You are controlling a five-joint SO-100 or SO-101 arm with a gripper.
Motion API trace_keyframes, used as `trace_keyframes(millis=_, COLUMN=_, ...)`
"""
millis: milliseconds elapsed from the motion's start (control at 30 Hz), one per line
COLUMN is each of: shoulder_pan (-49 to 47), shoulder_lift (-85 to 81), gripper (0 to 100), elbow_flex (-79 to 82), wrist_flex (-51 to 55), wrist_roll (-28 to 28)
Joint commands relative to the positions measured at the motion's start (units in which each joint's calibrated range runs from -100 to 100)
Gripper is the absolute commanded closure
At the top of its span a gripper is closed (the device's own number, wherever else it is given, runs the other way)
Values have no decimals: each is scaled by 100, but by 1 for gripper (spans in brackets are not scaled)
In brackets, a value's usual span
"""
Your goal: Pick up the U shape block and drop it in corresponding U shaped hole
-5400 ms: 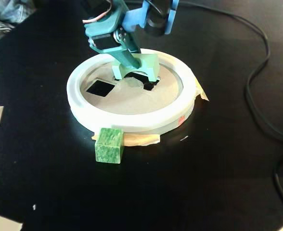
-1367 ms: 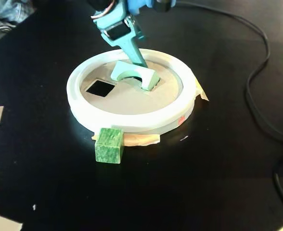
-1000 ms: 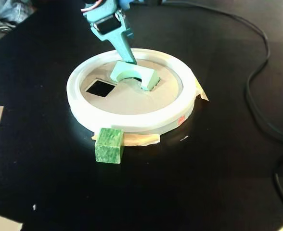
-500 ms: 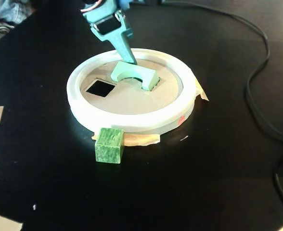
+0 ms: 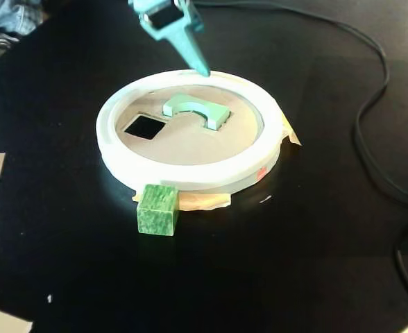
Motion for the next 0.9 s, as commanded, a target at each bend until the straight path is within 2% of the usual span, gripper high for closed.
trace_keyframes(millis=0, shoulder_pan=1, shoulder_lift=-642, gripper=15, elbow_flex=-1084, wrist_flex=452, wrist_roll=410)
trace_keyframes(millis=167, shoulder_pan=388, shoulder_lift=-749, gripper=14, elbow_flex=-1248, wrist_flex=914, wrist_roll=1192)
trace_keyframes(millis=333, shoulder_pan=1063, shoulder_lift=-1099, gripper=15, elbow_flex=-1130, wrist_flex=1536, wrist_roll=2339)
trace_keyframes(millis=367, shoulder_pan=1375, shoulder_lift=-1251, gripper=15, elbow_flex=-1130, wrist_flex=1897, wrist_roll=2750)
trace_keyframes(millis=500, shoulder_pan=2011, shoulder_lift=-1493, gripper=15, elbow_flex=-1130, wrist_flex=3182, wrist_roll=3805)
trace_keyframes(millis=600, shoulder_pan=2523, shoulder_lift=-1779, gripper=15, elbow_flex=-1130, wrist_flex=4115, wrist_roll=4884)
trace_keyframes(millis=700, shoulder_pan=3285, shoulder_lift=-1860, gripper=15, elbow_flex=-1148, wrist_flex=4506, wrist_roll=5744)
trace_keyframes(millis=833, shoulder_pan=4383, shoulder_lift=-2254, gripper=15, elbow_flex=-1130, wrist_flex=4968, wrist_roll=6305)
trace_keyframes(millis=867, shoulder_pan=4995, shoulder_lift=-2487, gripper=15, elbow_flex=-1130, wrist_flex=5319, wrist_roll=6462)
